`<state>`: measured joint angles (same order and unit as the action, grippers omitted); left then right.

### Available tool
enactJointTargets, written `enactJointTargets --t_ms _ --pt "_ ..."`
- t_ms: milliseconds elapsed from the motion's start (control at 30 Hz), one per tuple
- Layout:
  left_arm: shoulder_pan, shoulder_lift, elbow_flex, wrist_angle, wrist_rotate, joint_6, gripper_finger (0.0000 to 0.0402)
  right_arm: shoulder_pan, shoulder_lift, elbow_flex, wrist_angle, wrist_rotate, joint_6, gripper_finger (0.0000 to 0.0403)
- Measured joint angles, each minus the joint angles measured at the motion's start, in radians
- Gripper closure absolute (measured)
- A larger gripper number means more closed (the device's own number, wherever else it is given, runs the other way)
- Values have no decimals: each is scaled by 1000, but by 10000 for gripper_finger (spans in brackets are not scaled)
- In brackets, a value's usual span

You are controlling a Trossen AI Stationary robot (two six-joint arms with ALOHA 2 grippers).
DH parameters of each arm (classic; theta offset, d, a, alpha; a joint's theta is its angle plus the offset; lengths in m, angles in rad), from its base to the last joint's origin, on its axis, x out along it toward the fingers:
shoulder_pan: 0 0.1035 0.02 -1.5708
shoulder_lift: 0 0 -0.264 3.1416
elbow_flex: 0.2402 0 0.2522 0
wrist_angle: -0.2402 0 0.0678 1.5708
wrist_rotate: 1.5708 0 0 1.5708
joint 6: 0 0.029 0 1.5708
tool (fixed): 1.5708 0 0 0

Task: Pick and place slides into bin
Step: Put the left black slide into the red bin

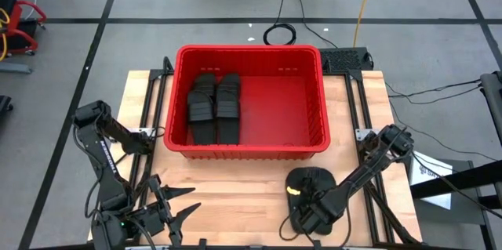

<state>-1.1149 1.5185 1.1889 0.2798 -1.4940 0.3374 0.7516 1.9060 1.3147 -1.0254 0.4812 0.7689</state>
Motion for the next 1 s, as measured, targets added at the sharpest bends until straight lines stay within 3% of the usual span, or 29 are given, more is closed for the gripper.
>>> enactJointTargets --t_ms 233,567,800,1000 --pt "0 0 0 0 0 0 202 -18 0 -54 74 3 31 265" --pt "0 0 0 0 0 0 202 -20 1 -60 136 16 29 390" --pt "0 0 0 -1 2 0 202 -22 1 -60 148 13 30 379" --pt "0 0 0 -1 3 -1 202 -35 1 -61 190 11 31 392"
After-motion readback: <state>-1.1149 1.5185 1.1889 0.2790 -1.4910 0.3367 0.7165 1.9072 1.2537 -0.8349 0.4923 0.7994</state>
